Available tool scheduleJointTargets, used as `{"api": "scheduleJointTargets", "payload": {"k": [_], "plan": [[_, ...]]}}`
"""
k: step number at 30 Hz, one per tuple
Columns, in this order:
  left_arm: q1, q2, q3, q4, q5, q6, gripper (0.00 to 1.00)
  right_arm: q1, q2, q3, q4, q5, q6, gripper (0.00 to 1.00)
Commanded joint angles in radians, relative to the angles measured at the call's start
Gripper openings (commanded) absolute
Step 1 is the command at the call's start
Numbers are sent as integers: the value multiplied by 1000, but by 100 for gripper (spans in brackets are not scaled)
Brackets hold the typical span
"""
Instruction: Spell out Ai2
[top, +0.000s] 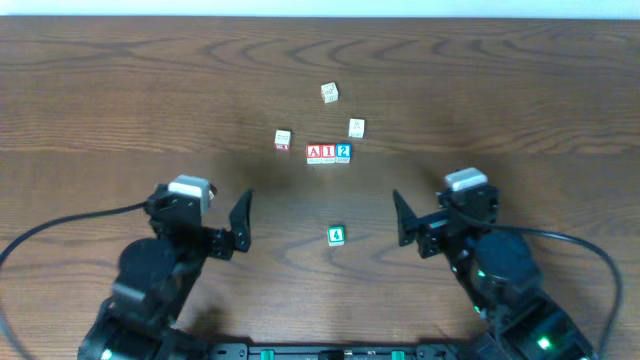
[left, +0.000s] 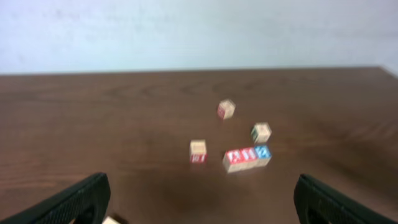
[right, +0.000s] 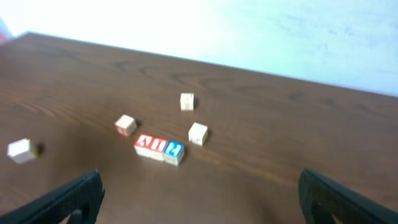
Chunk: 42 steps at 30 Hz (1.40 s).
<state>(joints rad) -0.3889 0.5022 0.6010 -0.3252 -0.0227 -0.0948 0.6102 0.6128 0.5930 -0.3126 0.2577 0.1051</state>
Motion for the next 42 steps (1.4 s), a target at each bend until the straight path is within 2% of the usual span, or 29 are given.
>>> {"api": "scheduleJointTargets", "payload": {"k": [1,10,15,26,31,42], "plan": [[3,48,-56,68,12,57,96,5,55,-74,71,0,-95,99],[3,217,-77,80,58,101,95,6,256,-154,167,-35,-95,99],[3,283,-98,101,155,117,95,6,320,-171,229,-97,-94,99],[3,288,-279,182,182,88,95,6,321,-270,283,-140,-47,99],[3,288,-290,168,197,80,95,5,322,-335,326,-150,63,99],[3,288,-290,164,197,80,95,5,322,-336,235,-150,66,99]]}}
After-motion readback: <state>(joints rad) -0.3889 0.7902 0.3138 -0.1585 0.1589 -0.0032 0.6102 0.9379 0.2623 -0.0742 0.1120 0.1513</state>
